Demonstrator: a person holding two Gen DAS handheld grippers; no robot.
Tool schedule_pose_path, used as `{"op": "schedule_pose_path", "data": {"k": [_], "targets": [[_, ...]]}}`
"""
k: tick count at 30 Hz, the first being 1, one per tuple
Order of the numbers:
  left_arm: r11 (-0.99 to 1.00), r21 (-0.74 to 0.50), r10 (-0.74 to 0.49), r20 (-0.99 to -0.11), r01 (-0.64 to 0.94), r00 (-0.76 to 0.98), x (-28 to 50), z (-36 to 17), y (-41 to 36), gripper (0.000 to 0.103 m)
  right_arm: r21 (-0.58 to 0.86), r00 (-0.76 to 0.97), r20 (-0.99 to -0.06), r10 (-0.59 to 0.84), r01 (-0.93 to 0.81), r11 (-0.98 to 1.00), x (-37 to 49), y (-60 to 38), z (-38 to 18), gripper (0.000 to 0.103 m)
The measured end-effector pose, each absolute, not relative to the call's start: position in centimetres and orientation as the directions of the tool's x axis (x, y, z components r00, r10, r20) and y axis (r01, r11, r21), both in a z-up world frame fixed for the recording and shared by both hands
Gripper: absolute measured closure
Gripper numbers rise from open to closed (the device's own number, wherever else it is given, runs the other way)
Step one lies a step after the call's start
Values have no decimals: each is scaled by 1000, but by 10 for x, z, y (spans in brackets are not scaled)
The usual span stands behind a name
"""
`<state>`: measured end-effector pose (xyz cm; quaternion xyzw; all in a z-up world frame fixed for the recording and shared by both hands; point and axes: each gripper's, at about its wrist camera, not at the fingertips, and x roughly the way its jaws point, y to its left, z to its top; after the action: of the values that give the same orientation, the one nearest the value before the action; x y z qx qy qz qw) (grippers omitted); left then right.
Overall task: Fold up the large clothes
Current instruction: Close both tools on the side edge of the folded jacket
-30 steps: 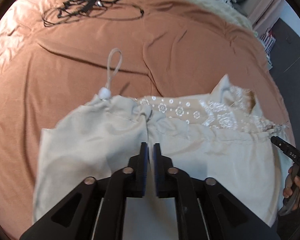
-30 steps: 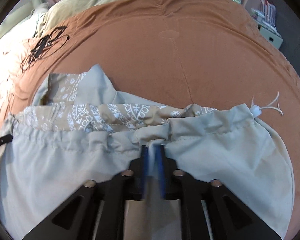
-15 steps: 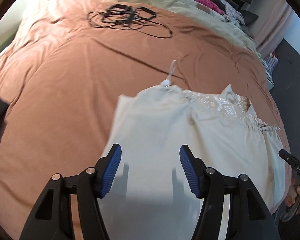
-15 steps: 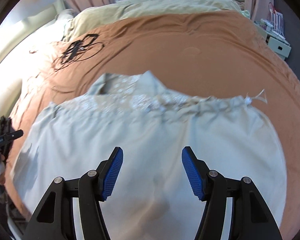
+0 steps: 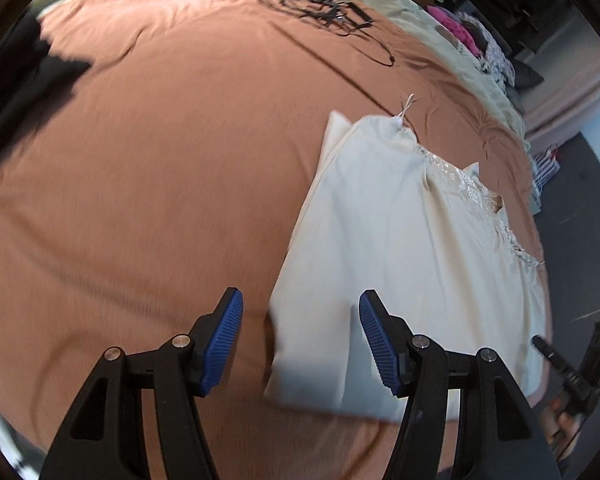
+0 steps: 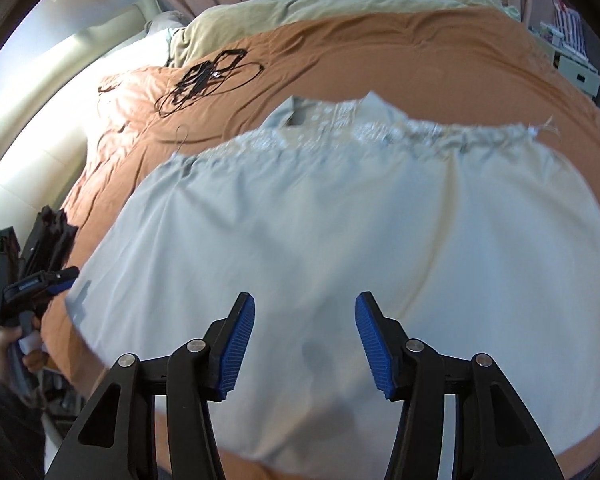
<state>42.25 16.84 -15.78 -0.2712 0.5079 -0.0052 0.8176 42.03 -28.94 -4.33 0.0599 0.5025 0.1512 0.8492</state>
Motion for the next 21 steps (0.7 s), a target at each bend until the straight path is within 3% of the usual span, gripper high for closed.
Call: {"op": "schedule_pose_path", "data": {"k": [7,11,21], "targets": [[786,-536,-347,-794,-308,499,399,-179,170,42,279,414,-846,335,-191,941,388,-275,-64,60],[773,-542,-352,-798,-329,489,387,-186,168,57,261,394,-863,317,-191,946,376,-268,-76,61],[638,-685,-480,-711,-352,514,382,-195,163,57,212,428,-864,266,-171,962,353,-267,-68,61]]}}
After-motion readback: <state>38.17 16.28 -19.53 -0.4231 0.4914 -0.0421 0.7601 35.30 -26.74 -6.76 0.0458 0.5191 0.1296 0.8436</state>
